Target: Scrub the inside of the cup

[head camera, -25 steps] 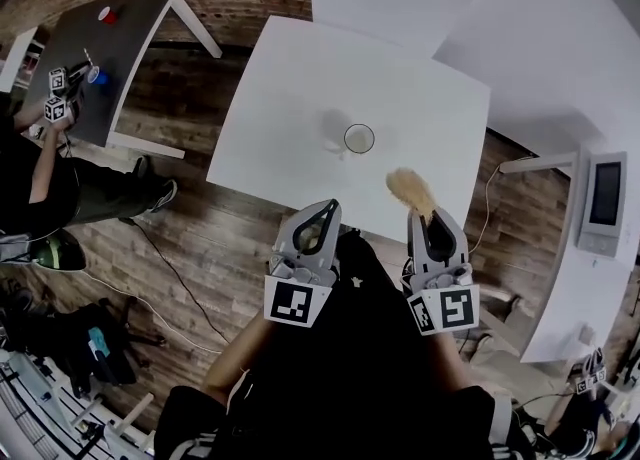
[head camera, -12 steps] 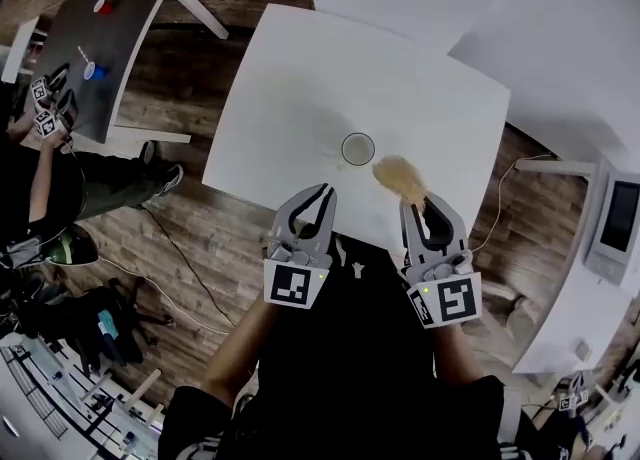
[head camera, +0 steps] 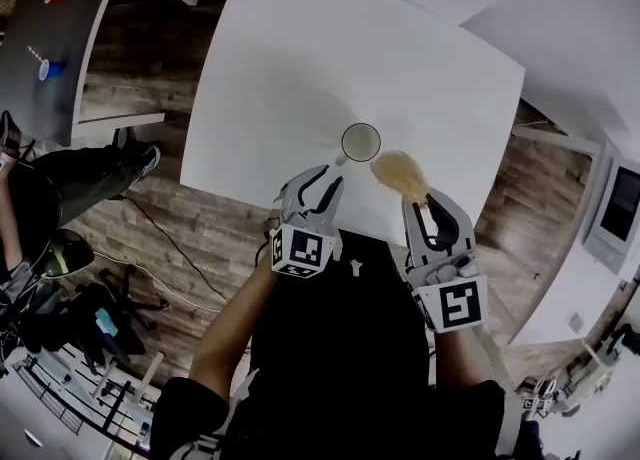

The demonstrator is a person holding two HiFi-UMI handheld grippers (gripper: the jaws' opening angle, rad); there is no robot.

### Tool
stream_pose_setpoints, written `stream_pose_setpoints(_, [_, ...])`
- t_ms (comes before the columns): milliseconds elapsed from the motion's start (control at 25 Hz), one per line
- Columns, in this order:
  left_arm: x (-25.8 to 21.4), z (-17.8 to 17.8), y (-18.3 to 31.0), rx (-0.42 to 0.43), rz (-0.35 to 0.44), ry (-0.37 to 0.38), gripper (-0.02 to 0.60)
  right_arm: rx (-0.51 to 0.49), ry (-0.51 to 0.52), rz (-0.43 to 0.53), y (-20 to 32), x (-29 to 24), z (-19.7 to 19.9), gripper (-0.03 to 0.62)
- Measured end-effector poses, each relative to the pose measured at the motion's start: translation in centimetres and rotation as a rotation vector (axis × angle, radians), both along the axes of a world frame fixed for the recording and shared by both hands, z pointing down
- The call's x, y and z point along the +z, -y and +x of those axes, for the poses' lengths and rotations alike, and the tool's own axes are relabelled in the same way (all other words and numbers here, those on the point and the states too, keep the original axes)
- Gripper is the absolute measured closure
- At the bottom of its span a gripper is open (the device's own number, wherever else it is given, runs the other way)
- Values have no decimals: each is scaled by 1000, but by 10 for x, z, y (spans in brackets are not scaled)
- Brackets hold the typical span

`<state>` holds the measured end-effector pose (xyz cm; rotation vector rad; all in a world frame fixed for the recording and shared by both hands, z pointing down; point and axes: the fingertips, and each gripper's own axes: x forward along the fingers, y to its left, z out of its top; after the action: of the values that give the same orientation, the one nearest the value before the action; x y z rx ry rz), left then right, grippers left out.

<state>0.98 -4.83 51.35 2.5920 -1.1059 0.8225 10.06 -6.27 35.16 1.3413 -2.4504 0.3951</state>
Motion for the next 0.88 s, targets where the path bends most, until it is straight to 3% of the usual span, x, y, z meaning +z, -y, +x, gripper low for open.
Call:
stream_pose_setpoints(360, [48, 20, 16, 62, -1, 35, 446, -7, -73, -67, 11, 32, -3, 542])
stream_pose_setpoints(520, [49, 16, 20, 91, 22, 53, 517, -12, -101, -97, 13, 43, -4, 542])
stream_pose_setpoints(720, [47, 6, 25, 211, 49, 87, 520, -133, -249, -171, 16, 67, -16, 542])
stream_pose_setpoints(880, [45, 1, 23, 238, 42, 83, 520, -249, -426, -276, 17, 99, -35, 542])
